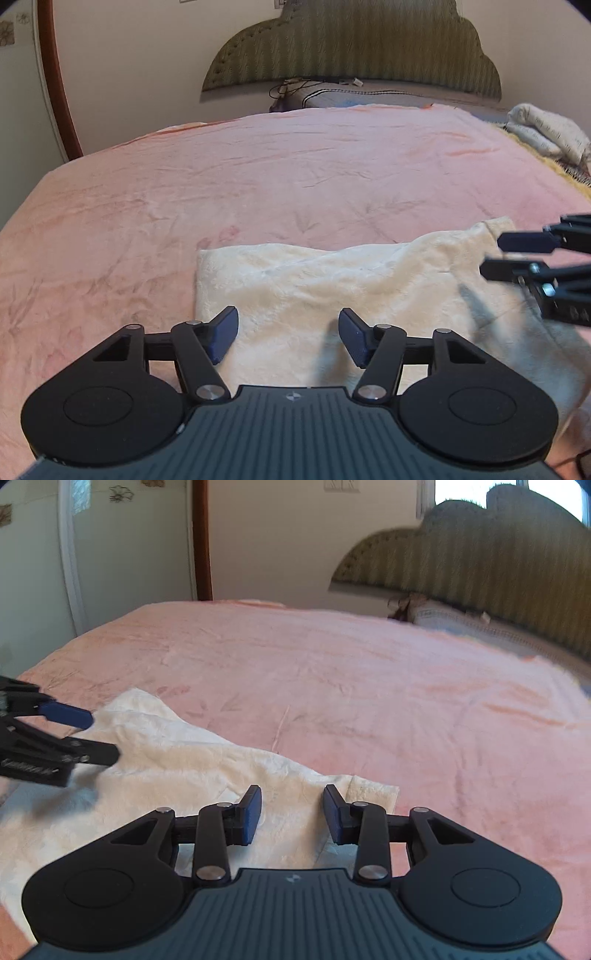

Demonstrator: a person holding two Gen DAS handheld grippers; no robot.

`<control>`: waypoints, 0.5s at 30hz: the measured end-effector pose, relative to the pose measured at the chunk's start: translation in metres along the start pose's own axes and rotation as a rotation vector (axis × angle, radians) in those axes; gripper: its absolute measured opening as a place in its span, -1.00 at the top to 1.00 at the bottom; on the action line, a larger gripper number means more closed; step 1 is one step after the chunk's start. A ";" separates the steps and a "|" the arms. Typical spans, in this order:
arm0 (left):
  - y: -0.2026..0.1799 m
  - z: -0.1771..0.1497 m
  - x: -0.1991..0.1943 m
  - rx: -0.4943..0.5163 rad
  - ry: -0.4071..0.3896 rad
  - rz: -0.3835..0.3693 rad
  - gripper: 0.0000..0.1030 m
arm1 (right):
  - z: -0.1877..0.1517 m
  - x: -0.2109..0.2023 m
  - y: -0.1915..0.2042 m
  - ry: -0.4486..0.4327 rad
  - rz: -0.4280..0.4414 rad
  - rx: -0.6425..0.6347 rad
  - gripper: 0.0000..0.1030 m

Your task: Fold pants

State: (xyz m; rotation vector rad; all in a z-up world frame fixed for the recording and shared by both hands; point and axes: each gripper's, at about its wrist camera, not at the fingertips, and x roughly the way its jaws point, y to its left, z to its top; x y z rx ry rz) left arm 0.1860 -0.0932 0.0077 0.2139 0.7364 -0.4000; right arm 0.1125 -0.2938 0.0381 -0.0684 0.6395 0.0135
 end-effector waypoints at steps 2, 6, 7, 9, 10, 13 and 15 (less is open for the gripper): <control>-0.003 -0.005 -0.003 -0.010 0.001 0.009 -0.30 | -0.006 -0.015 0.008 -0.008 0.049 0.000 0.21; -0.011 -0.012 -0.004 -0.006 0.010 0.025 -0.40 | -0.020 -0.016 0.020 0.020 0.031 -0.035 0.12; -0.013 -0.013 -0.004 -0.003 0.011 0.036 -0.40 | -0.023 -0.010 0.019 0.039 0.004 -0.039 0.12; -0.015 -0.015 -0.008 -0.003 0.005 0.048 -0.40 | -0.026 -0.002 0.013 0.058 -0.036 -0.011 0.13; -0.015 -0.016 -0.010 -0.005 0.003 0.046 -0.41 | -0.026 -0.006 0.012 0.045 -0.029 0.015 0.12; -0.016 -0.020 -0.014 -0.012 0.002 0.043 -0.49 | -0.027 -0.027 0.018 -0.009 -0.004 0.034 0.12; -0.017 -0.022 -0.014 -0.010 0.004 0.051 -0.49 | -0.030 -0.037 0.026 -0.017 0.026 0.026 0.12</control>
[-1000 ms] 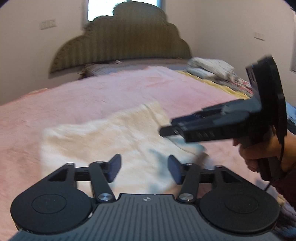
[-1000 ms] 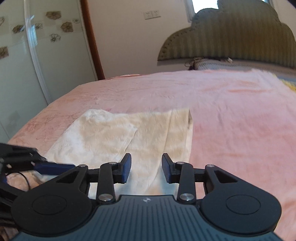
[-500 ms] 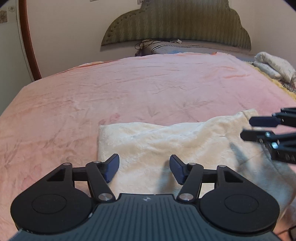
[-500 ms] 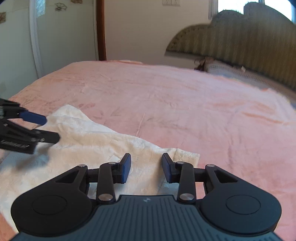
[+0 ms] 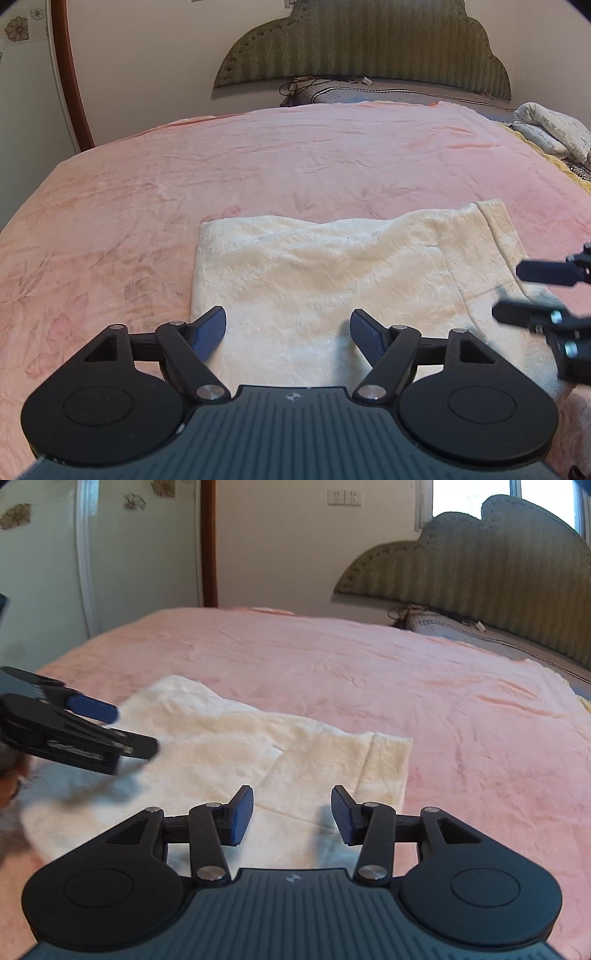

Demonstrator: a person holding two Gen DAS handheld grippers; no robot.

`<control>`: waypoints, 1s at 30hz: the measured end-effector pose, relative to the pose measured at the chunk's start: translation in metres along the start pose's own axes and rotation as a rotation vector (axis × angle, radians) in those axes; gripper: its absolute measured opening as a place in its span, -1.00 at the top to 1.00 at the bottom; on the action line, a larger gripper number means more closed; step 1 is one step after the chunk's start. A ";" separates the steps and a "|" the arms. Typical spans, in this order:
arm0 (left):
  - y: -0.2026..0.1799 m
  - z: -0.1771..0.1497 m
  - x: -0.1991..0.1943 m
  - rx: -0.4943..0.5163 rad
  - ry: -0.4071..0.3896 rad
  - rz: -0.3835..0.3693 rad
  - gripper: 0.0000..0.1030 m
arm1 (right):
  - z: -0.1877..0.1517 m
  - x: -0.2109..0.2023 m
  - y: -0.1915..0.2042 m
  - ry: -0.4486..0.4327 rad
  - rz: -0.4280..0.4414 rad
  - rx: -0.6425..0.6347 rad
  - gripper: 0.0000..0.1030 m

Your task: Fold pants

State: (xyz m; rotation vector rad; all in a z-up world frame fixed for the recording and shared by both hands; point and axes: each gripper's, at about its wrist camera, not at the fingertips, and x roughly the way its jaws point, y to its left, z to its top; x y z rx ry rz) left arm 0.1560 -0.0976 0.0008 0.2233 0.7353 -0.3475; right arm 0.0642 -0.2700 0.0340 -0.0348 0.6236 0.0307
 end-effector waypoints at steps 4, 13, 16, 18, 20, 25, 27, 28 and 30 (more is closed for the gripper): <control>-0.005 -0.004 -0.001 0.012 0.005 0.009 -0.51 | -0.011 0.002 0.016 0.043 0.026 -0.053 0.12; 0.013 -0.017 -0.041 -0.058 -0.047 -0.018 -0.66 | -0.019 -0.003 0.013 0.050 0.058 -0.007 0.05; 0.033 -0.025 -0.049 -0.086 -0.051 -0.012 -0.67 | -0.026 -0.007 0.003 0.047 0.047 0.022 0.05; 0.048 -0.031 -0.048 -0.099 -0.039 -0.010 -0.67 | -0.028 -0.017 -0.015 0.010 0.066 0.107 0.03; 0.061 -0.034 -0.044 -0.126 -0.018 -0.018 -0.67 | -0.029 -0.023 -0.034 -0.007 0.040 0.185 -0.18; 0.085 -0.039 -0.027 -0.259 0.045 -0.194 -0.67 | -0.037 -0.014 -0.072 0.018 0.054 0.330 -0.18; 0.090 -0.040 -0.017 -0.304 0.082 -0.262 -0.67 | -0.043 -0.005 -0.082 0.035 0.099 0.388 -0.18; 0.092 -0.040 -0.013 -0.322 0.096 -0.282 -0.67 | -0.045 -0.001 -0.086 0.043 0.118 0.413 -0.18; 0.098 -0.041 -0.002 -0.358 0.126 -0.350 -0.67 | -0.048 0.008 -0.094 0.058 0.163 0.456 -0.18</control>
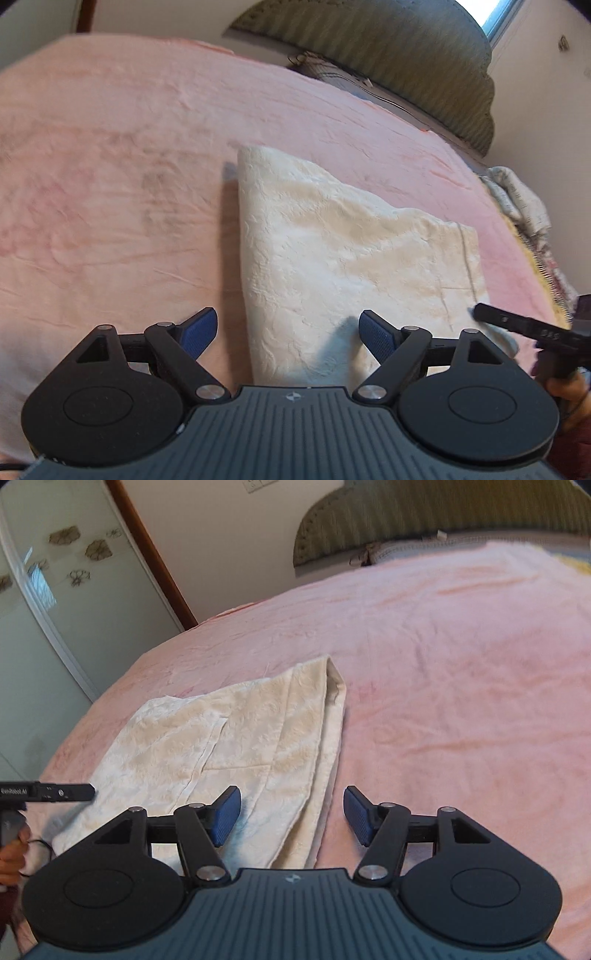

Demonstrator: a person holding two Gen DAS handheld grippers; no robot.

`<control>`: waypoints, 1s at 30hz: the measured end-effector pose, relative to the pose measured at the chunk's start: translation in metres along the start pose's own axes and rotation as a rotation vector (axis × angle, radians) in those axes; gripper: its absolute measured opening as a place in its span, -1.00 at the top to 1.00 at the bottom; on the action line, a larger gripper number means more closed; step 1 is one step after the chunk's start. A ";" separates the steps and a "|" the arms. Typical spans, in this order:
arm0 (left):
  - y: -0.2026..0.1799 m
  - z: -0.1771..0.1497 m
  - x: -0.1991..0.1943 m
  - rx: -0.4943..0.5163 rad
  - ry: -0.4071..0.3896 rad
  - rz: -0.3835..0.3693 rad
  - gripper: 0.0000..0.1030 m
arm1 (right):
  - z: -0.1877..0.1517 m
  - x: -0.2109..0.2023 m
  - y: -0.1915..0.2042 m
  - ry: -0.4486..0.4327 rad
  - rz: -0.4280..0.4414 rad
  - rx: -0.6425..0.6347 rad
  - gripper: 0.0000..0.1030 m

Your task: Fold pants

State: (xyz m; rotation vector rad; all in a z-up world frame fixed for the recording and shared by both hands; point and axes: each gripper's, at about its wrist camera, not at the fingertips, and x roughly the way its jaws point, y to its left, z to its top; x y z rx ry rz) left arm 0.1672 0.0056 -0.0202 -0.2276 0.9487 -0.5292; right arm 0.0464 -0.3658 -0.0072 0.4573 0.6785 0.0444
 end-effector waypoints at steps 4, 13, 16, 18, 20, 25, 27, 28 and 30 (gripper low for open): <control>0.017 0.008 0.013 -0.087 0.049 -0.133 -0.75 | 0.005 0.012 -0.018 0.052 0.141 0.048 -0.21; 0.016 0.031 0.050 -0.180 0.065 -0.281 -0.72 | 0.036 0.058 -0.037 0.151 0.414 0.128 -0.31; -0.005 0.029 0.049 -0.057 0.048 -0.195 -0.29 | 0.036 0.068 -0.034 0.145 0.384 0.126 0.30; -0.018 0.023 0.044 0.045 0.020 -0.099 0.15 | 0.031 0.065 -0.032 0.125 0.389 0.134 0.36; -0.022 0.019 0.037 0.070 -0.019 -0.082 0.40 | 0.026 0.058 -0.031 0.102 0.397 0.139 0.48; -0.036 0.016 0.013 0.166 -0.117 -0.018 0.74 | 0.034 0.040 -0.008 0.049 0.411 0.055 0.52; -0.040 0.019 0.003 0.189 -0.155 -0.006 0.78 | 0.044 0.034 0.005 0.034 0.424 -0.004 0.51; -0.040 0.021 -0.002 0.196 -0.178 0.001 0.78 | 0.050 0.032 0.012 0.028 0.432 -0.026 0.52; -0.042 0.031 -0.013 0.224 -0.239 0.040 0.78 | 0.061 0.032 0.026 0.016 0.436 -0.079 0.52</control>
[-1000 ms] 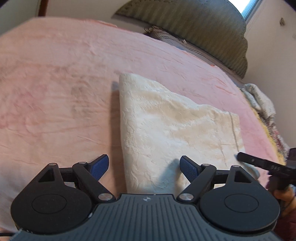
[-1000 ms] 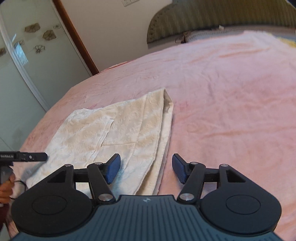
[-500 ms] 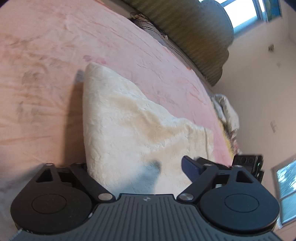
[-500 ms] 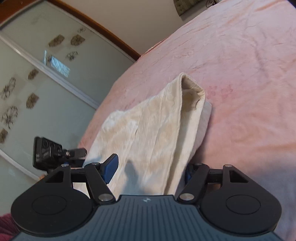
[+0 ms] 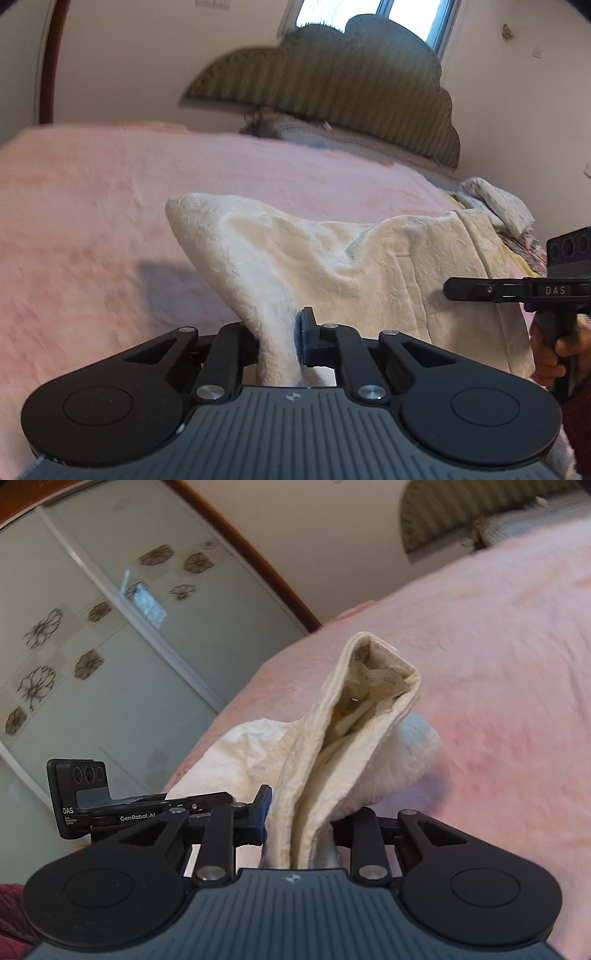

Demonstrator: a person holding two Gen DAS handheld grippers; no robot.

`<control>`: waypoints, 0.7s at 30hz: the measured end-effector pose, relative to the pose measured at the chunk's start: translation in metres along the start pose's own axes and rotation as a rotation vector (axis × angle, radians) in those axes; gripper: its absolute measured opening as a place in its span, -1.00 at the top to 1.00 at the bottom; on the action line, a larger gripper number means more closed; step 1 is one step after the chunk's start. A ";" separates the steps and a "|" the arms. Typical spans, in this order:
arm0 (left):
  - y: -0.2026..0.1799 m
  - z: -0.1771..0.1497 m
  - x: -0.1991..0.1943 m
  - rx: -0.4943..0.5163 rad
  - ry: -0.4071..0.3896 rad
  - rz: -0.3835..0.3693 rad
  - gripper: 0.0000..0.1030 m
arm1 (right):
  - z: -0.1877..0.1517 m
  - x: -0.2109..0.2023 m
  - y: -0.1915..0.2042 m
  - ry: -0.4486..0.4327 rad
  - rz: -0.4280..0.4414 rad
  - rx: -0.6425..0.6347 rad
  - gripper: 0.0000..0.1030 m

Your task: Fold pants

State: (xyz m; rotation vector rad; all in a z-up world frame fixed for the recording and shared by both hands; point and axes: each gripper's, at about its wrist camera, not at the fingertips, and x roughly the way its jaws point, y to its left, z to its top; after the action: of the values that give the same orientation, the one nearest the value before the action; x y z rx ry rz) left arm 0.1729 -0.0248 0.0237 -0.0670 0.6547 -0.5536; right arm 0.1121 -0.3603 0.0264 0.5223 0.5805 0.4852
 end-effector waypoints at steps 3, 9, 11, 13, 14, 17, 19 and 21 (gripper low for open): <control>0.012 0.026 0.001 0.014 -0.040 0.053 0.78 | 0.023 0.020 0.012 -0.005 0.000 -0.067 0.52; 0.049 0.066 0.046 -0.063 0.001 0.122 0.75 | 0.065 0.085 0.002 -0.053 -0.057 -0.041 0.52; 0.052 0.067 0.065 -0.042 0.023 0.168 0.70 | 0.069 0.106 -0.011 -0.036 -0.088 -0.024 0.52; 0.056 0.064 0.084 -0.037 0.070 0.211 0.66 | 0.067 0.127 -0.023 -0.009 -0.135 -0.005 0.52; 0.058 0.061 0.090 -0.041 0.086 0.228 0.63 | 0.067 0.137 -0.029 0.006 -0.164 0.016 0.48; 0.062 0.059 0.087 -0.070 0.088 0.236 0.19 | 0.058 0.144 -0.050 0.021 -0.209 0.129 0.30; 0.067 0.058 0.075 -0.100 0.100 0.238 0.03 | 0.047 0.130 -0.061 -0.006 -0.165 0.239 0.30; 0.071 0.054 0.057 -0.108 0.100 0.258 -0.10 | 0.040 0.112 -0.058 -0.033 -0.202 0.245 0.20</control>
State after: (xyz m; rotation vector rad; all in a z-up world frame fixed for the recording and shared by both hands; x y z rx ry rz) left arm 0.2758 0.0010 0.0180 -0.0547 0.7778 -0.2737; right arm 0.2352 -0.3547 -0.0221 0.6957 0.6573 0.2140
